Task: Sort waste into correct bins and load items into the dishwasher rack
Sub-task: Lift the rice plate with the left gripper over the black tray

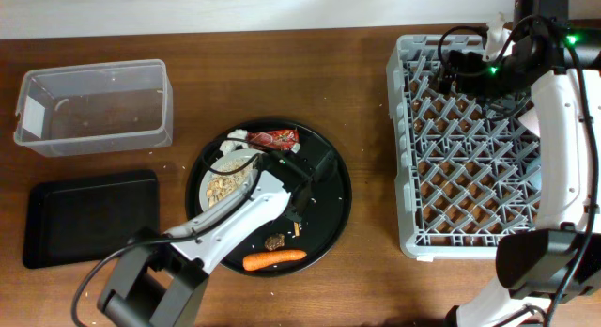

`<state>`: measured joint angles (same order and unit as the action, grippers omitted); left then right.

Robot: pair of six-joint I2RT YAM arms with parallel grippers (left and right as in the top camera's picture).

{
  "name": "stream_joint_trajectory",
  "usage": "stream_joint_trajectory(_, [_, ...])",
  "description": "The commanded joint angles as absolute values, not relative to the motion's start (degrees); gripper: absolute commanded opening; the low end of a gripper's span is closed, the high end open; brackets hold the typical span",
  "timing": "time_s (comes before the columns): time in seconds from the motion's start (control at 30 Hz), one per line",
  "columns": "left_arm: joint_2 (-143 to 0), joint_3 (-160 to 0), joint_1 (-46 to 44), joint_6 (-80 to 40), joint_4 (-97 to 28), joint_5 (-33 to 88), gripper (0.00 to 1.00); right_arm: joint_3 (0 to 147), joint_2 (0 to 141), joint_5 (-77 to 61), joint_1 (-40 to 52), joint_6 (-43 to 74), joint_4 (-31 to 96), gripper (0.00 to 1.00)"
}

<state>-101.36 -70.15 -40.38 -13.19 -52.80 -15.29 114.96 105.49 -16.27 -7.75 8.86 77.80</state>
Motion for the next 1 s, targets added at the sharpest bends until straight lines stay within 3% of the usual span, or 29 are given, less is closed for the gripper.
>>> stream_joint_trajectory(0.0, [-97.58, -71.53, -40.62, -15.00, -53.89, -16.95, 0.00, 115.39, 105.38, -15.59, -7.90, 9.02, 77.73, 0.99])
stream_joint_trajectory(0.33, [-91.79, -71.75, -39.62, -15.84, -55.13, -18.04, 0.00, 115.39, 105.38, -15.59, -7.90, 9.02, 77.73, 0.98])
stream_joint_trajectory(0.97, [-86.17, -71.75, -18.06, -17.34, -52.95, -17.69, 0.00, 115.39, 105.38, -15.59, -7.90, 9.02, 77.73, 0.99])
